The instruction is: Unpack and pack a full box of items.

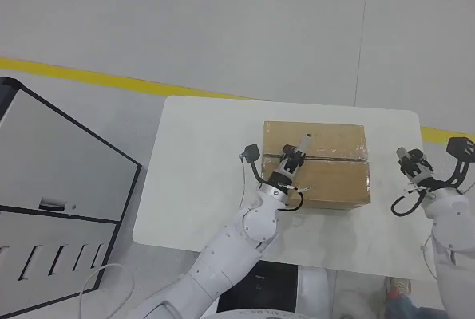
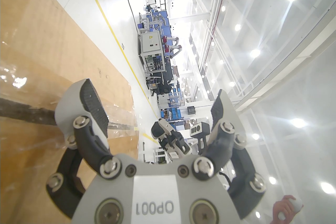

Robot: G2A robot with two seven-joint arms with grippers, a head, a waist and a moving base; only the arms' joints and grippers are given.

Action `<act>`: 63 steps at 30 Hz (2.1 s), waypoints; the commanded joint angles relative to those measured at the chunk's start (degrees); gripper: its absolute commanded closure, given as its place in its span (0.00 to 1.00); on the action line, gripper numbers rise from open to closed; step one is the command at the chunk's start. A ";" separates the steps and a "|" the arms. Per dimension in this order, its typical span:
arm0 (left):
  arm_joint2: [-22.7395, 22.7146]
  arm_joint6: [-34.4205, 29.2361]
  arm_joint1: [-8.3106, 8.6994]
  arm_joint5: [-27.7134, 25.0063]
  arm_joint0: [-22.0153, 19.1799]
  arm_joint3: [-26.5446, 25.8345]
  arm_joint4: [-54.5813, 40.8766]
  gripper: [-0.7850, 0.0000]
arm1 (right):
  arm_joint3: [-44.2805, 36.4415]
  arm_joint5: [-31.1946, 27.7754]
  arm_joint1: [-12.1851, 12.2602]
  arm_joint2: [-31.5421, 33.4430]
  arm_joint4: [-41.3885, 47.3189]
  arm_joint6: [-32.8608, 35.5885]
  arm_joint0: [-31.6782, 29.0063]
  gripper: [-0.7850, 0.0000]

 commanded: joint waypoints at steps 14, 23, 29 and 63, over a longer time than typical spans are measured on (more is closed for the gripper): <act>-8.99 -1.66 2.87 7.11 7.04 -18.74 9.52 0.00 | -1.74 -15.24 -0.11 -7.69 3.23 5.85 2.09 1.00; -15.40 -2.81 4.32 9.11 12.65 -28.14 10.40 0.00 | -0.26 -17.78 -0.72 -18.81 -2.18 6.55 7.99 1.00; -16.77 -3.50 4.63 8.73 13.23 -28.12 8.78 0.00 | 3.45 -16.22 -1.05 -22.48 -4.85 6.43 10.76 1.00; -26.36 -6.27 7.24 5.62 12.79 -31.51 17.14 0.00 | 13.07 -16.19 0.89 1.59 -7.85 -7.20 6.16 1.00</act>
